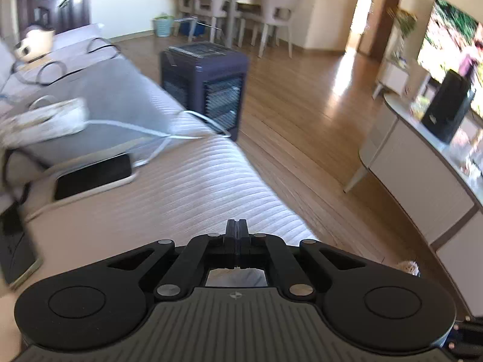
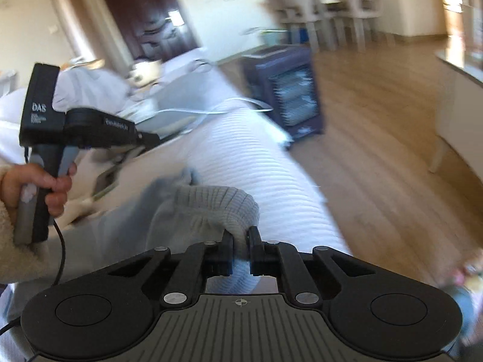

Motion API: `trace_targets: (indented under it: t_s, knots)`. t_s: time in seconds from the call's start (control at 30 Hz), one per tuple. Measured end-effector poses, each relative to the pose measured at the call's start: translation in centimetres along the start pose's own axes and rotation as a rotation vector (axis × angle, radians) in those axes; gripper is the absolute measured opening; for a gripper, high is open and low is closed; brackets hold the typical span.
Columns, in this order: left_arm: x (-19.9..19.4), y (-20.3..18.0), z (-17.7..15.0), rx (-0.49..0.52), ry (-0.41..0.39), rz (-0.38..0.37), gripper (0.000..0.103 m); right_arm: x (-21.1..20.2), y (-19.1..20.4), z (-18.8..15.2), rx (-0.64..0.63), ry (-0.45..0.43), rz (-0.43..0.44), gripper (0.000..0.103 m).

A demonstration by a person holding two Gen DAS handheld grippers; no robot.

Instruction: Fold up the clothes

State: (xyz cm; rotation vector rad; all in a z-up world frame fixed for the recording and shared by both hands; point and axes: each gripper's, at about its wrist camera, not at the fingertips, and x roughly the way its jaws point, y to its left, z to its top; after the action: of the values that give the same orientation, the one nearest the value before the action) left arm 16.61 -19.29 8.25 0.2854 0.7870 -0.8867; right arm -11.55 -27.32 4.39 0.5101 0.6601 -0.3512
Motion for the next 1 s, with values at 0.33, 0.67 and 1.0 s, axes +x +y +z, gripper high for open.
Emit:
trace_targets:
  t_s: [0.33, 0.67, 1.0]
  knots:
    - [2.7, -1.1, -3.4, -0.024, 0.147, -0.03, 0.018, 3.6, -4.4, -0.9, 0.226, 0.205, -0.069, 0.019]
    - [3.9, -1.3, -4.8, 0.054, 0.166, -0.051, 0.06, 3.2, -4.4, 0.0, 0.195, 0.211, -0.025, 0.061]
    - [4.4, -2.7, -4.8, 0.185, 0.148, -0.035, 0.05, 6.6, -5.4, -0.2, 0.229, 0.341, -0.012, 0.06]
